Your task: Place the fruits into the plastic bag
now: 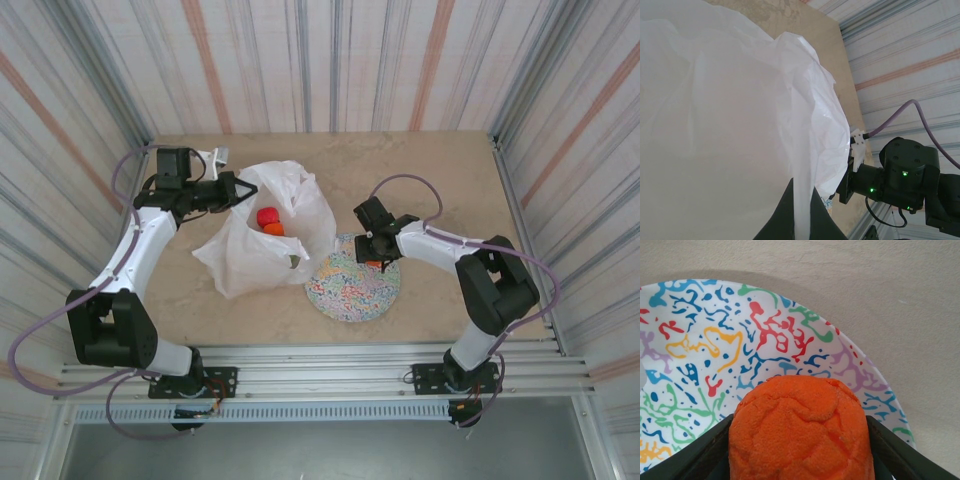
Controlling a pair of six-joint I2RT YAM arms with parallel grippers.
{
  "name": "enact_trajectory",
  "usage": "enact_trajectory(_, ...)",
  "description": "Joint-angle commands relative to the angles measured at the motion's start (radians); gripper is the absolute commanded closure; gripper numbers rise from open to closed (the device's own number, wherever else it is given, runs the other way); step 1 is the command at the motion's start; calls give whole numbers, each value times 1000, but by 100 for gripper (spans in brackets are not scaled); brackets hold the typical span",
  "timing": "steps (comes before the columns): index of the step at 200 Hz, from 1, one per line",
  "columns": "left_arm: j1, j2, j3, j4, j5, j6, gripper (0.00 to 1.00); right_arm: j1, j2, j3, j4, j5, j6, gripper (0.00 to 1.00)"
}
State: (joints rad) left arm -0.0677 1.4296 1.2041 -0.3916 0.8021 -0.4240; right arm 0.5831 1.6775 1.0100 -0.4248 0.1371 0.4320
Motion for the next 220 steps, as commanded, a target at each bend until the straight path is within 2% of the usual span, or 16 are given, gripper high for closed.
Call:
enact_trajectory(1,-5,-13,17,-15,13,7,100,0,-58,-16,-8,-17,-15,39)
enact_trajectory(35,-5,-13,18,-16,8,8,100,-1,-172,-14,-19,-62,-10,40)
enact_trajectory(60,-5,-17,18,-16,6,10,100,18,-254,-26,79,-171,23,40)
enact_trajectory(84,-5,-15,18,-17,10,8,100,61,-258,-18,166,-231,68,41)
enact_trajectory(153,-9,-21,17,-16,6,8,100,187,-71,78,328,-289,151,42)
enact_trajectory(220,-9,-24,17,-15,10,5,100,244,165,289,430,-338,212,43)
